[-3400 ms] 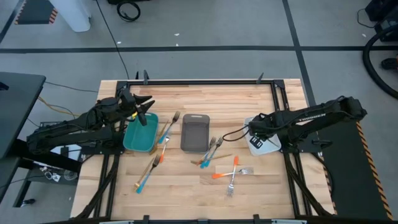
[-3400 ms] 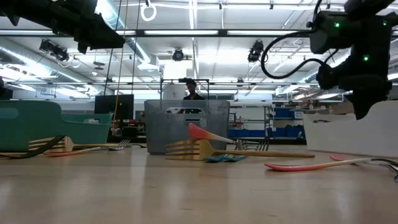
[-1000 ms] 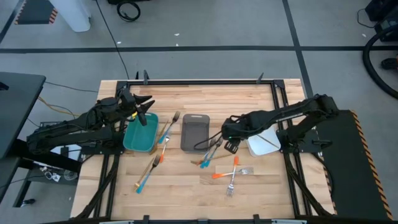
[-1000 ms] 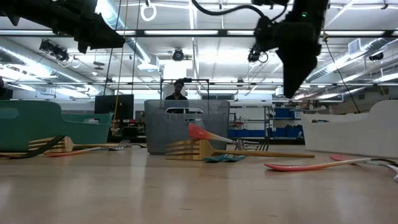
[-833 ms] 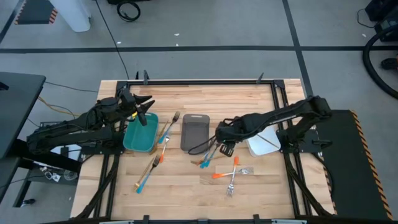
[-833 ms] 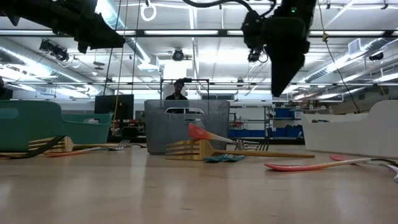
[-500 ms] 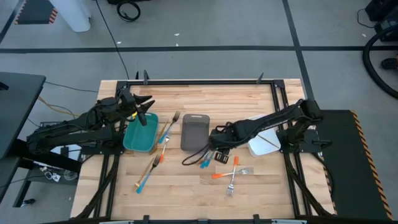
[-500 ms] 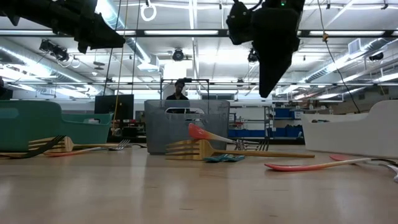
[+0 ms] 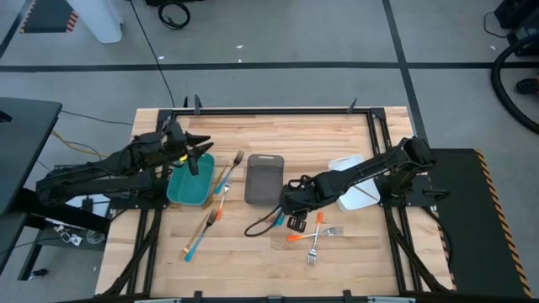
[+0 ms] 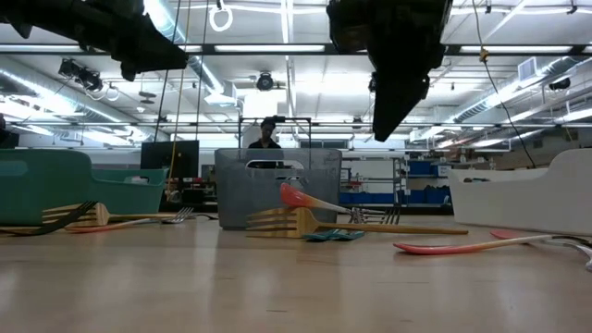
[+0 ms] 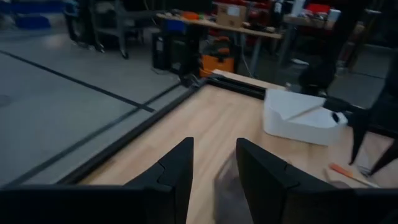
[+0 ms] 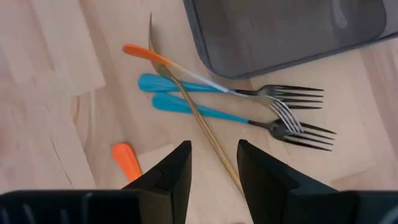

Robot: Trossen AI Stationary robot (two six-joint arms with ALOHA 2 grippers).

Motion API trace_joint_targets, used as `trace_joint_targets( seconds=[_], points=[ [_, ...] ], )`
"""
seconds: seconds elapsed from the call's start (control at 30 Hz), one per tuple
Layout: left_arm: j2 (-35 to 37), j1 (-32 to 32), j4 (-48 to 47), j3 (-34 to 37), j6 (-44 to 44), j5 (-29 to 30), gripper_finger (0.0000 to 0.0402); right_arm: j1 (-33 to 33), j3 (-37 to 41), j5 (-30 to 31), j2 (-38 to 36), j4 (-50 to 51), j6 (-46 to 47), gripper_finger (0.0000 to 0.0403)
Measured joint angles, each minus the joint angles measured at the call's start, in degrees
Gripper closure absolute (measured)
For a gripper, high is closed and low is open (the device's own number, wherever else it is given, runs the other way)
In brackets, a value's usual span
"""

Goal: Sort silverware by color (type)
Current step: Put the orange fork into the black bin

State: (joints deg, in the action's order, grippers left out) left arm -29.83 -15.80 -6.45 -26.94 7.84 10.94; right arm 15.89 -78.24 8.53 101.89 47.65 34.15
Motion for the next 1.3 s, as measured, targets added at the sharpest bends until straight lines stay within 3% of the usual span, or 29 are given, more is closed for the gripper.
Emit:
trace_joint_targets(
  seconds=[0.67, 1.03, 1.3],
  points=[
    [-19.9, 8.1, -2.8, -8.8, 3.5, 0.1, 0.0271, 10.5, 0.1, 6.4, 0.1, 2.2, 3.6, 0.0268],
    [-22.4, 10.6, -3.3, -9.9, 3.5, 0.1, 0.0271, 11.1, 2.7, 0.6, 0.2, -0.3, 2.9, 0.0268],
    [-22.3, 10.6, -3.3, -9.9, 3.2, 0.6, 0.0271, 11.0, 7.2, 0.5, 0.2, -4.7, 3.1, 0.0268]
  ],
)
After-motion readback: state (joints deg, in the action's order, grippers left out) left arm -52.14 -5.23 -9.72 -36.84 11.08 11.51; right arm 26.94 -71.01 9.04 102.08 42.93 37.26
